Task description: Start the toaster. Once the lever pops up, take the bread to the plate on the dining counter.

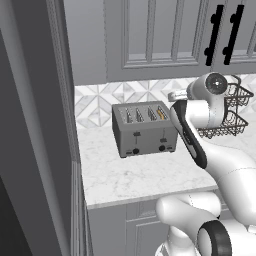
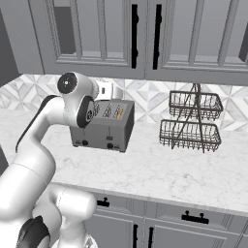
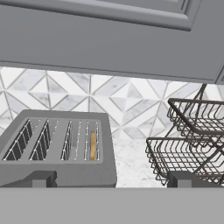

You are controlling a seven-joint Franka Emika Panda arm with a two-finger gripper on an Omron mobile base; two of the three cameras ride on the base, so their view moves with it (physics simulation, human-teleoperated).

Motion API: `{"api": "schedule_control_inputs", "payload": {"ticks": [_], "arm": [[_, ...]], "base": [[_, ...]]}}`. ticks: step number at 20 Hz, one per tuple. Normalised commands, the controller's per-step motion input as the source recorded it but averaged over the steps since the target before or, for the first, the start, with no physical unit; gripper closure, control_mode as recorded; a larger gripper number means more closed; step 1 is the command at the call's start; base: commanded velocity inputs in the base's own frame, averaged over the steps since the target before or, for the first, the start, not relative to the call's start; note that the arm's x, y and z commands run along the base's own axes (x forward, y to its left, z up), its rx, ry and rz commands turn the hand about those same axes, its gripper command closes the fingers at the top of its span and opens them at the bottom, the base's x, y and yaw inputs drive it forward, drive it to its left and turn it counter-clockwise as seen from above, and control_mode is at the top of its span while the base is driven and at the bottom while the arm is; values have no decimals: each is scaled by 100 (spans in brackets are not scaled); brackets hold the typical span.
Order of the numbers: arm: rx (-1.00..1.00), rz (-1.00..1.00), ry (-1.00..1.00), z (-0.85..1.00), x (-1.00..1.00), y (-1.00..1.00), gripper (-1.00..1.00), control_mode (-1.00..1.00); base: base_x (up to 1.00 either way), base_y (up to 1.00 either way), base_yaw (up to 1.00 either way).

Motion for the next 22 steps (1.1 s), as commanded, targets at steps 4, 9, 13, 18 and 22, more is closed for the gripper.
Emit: {"api": "schedule_control_inputs", "payload": {"ticks": [4,9,13,18,22], "arm": [[0,0,0,0,0,0,-100,-100],[0,0,0,0,0,0,-100,-100],[0,0,0,0,0,0,-100,-100],[0,0,0,0,0,0,-100,-100],[0,0,0,0,0,0,-100,-100]], "base": [[0,0,0],[0,0,0],[0,0,0],[0,0,0],[0,0,0]]}}
